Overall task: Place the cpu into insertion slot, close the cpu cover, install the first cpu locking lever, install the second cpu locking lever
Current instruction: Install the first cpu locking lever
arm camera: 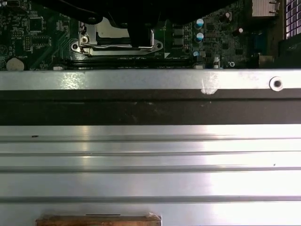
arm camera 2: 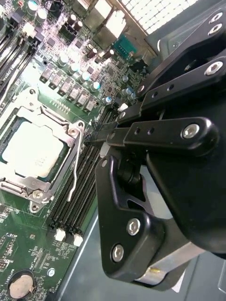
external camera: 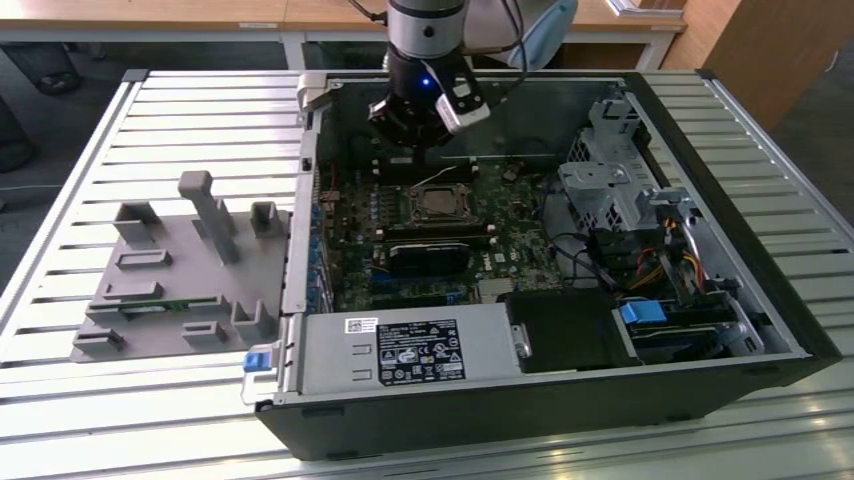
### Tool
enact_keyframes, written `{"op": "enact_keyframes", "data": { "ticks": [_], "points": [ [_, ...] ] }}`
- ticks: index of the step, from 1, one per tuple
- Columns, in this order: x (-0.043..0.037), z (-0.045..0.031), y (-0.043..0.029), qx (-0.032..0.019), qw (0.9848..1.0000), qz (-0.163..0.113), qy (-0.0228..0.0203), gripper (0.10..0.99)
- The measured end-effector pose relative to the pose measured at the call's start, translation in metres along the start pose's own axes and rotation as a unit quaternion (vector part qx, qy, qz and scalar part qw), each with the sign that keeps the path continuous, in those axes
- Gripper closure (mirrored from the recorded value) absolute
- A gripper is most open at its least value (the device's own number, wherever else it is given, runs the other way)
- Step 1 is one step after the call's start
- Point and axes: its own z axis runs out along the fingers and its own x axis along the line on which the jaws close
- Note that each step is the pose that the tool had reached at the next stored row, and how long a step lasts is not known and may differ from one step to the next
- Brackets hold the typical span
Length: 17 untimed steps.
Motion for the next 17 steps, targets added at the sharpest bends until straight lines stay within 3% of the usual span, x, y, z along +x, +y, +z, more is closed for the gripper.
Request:
{"op": "enact_keyframes", "data": {
  "ticks": [8, 12, 17],
  "points": [
    [-0.0095, 0.0032, 0.0003, -0.0008, 1.0000, 0.000, -0.0001, 0.980],
    [-0.0111, 0.0073, 0.0001, -0.0090, 1.0000, 0.002, -0.0001, 0.980],
    [-0.0134, 0.0101, 0.0010, -0.0103, 0.9999, 0.002, -0.0005, 0.980]
  ]
}}
